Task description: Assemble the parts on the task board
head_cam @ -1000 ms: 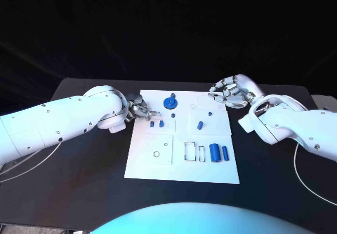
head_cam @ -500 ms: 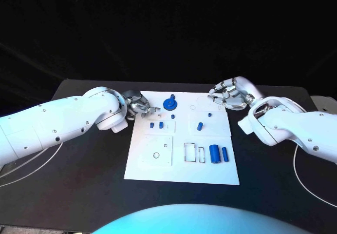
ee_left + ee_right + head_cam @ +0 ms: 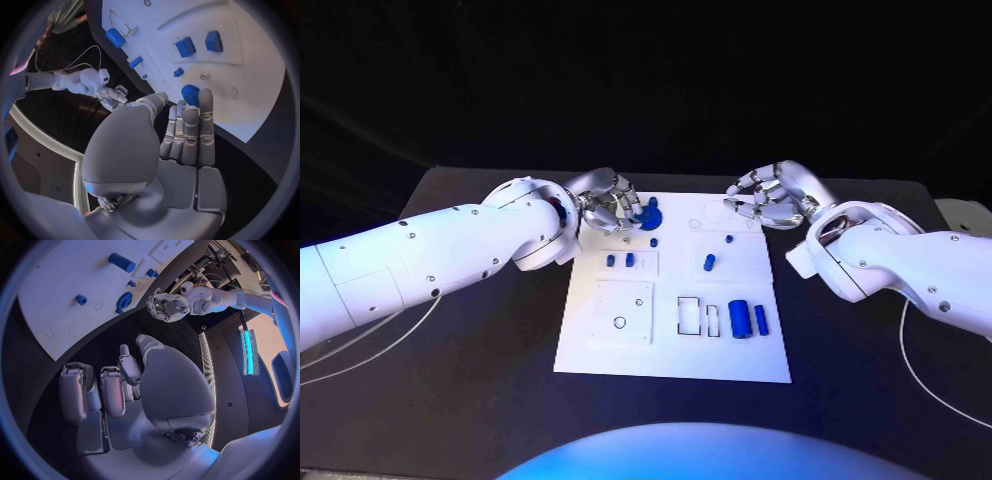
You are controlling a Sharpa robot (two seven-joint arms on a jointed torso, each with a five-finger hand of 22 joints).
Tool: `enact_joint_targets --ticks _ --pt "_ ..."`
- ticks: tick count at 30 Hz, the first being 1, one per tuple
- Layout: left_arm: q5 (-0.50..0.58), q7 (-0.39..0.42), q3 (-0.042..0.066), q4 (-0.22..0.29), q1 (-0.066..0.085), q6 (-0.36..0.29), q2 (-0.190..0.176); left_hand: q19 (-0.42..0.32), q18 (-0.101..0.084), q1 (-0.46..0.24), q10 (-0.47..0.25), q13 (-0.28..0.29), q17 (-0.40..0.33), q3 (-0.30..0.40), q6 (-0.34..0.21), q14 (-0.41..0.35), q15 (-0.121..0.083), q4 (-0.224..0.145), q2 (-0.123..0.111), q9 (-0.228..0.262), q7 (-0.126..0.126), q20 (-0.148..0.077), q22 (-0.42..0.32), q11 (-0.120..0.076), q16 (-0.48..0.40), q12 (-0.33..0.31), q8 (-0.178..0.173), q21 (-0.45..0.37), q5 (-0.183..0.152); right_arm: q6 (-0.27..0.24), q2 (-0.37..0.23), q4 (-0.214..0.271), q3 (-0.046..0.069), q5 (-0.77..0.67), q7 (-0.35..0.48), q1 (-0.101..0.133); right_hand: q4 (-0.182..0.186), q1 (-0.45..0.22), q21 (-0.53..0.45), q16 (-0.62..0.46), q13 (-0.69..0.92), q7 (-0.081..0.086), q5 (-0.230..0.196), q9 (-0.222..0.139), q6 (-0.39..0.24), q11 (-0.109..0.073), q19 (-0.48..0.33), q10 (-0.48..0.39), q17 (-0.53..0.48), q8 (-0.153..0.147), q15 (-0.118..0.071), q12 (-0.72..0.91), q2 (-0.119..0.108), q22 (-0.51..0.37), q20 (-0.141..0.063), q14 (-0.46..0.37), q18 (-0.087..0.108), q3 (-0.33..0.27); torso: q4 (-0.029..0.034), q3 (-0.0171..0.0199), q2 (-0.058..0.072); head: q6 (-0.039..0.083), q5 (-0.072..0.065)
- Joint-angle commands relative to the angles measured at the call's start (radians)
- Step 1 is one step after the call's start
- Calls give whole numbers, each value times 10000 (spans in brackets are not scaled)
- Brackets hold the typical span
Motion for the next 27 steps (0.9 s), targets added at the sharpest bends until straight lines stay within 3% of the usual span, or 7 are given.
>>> enact_joint_targets --ticks 1,12,27 --pt "-2021 1066 -21 -124 -26 -375 158 -1 136 111 -55 -250 30 98 100 -6 15 -159 -44 -154 51 62 40 -5 133 -228 -120 -6 -17 83 15 -1 0 -22 89 -7 -6 -103 -47 -29 -9 1 58 17 -53 -8 300 -50 1362 31 -84 -53 -18 1788 -70 692 60 52 -15 -3 14 51 -7" --pt "-4047 737 -51 -565 -60 810 634 93 139 -49 -139 -1011 677 387 376 603 59 -462 -171 -701 12 106 320 66 1032 -947 -712 415 -24 42 26 1 0 -22 114 -9 -10 -97 -117 -67 -68 1 64 19 -60 -11 263 -97 1305 40 -87 -121 -27 1747 -72 673 78 79 -22 3 18 115 -55" --pt "-4594 588 -57 -992 -62 1613 1168 188 140 -231 49 -1420 1408 490 715 1169 71 -593 -233 -971 -49 121 592 73 1827 -1321 -1079 841 -49 20 52 4 1 -23 129 -9 -10 -94 -182 -107 -189 0 71 21 -71 -12 230 -195 1249 49 -90 -261 -40 1709 -74 654 93 111 -21 7 16 106 -89"
